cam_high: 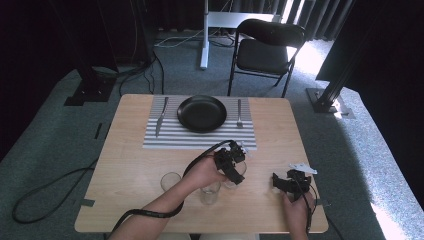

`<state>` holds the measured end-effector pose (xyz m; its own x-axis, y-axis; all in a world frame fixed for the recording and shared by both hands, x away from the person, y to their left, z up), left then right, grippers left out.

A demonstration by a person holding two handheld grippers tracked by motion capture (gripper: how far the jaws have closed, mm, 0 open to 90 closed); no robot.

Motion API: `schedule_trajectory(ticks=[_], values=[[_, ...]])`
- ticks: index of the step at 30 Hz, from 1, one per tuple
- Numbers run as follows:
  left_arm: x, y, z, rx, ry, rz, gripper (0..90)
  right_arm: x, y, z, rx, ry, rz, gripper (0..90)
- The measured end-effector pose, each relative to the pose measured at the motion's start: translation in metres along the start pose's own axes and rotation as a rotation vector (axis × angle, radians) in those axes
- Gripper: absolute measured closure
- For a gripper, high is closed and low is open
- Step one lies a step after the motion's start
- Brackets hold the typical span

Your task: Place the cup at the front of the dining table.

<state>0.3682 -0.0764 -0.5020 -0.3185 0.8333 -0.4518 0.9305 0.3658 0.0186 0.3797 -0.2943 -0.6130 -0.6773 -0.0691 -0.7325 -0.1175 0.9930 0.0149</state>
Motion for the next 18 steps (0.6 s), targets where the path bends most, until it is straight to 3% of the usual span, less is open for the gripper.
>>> schedule_trajectory(ticks=[7, 14, 18], values=[[0.006, 0.014, -0.006, -0.035, -0.007, -0.027, 28.6, 0.0, 0.0, 0.0, 0.0, 0.0, -0.001, 11.7], [0.017, 0.025, -0.01, -0.043, -0.009, -0.063, 28.6, 0.0, 0.0, 0.0, 0.0, -0.001, -0.001, 11.6], [0.026, 0.032, -0.013, -0.058, 0.006, -0.062, 28.6, 0.0, 0.0, 0.0, 0.0, -0.001, -0.001, 11.7]])
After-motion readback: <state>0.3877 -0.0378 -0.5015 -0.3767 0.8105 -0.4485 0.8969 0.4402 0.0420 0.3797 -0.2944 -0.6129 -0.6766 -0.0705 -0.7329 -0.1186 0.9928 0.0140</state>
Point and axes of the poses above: each handheld gripper's, and its own axes: z roughly forward along the jaws, x roughly out of its underside, y roughly to its left, the point moved 9 cm from there along z, roughly forward along the jaws, and after that the axes turned 1 degree about -y, right-handed, at the moved point
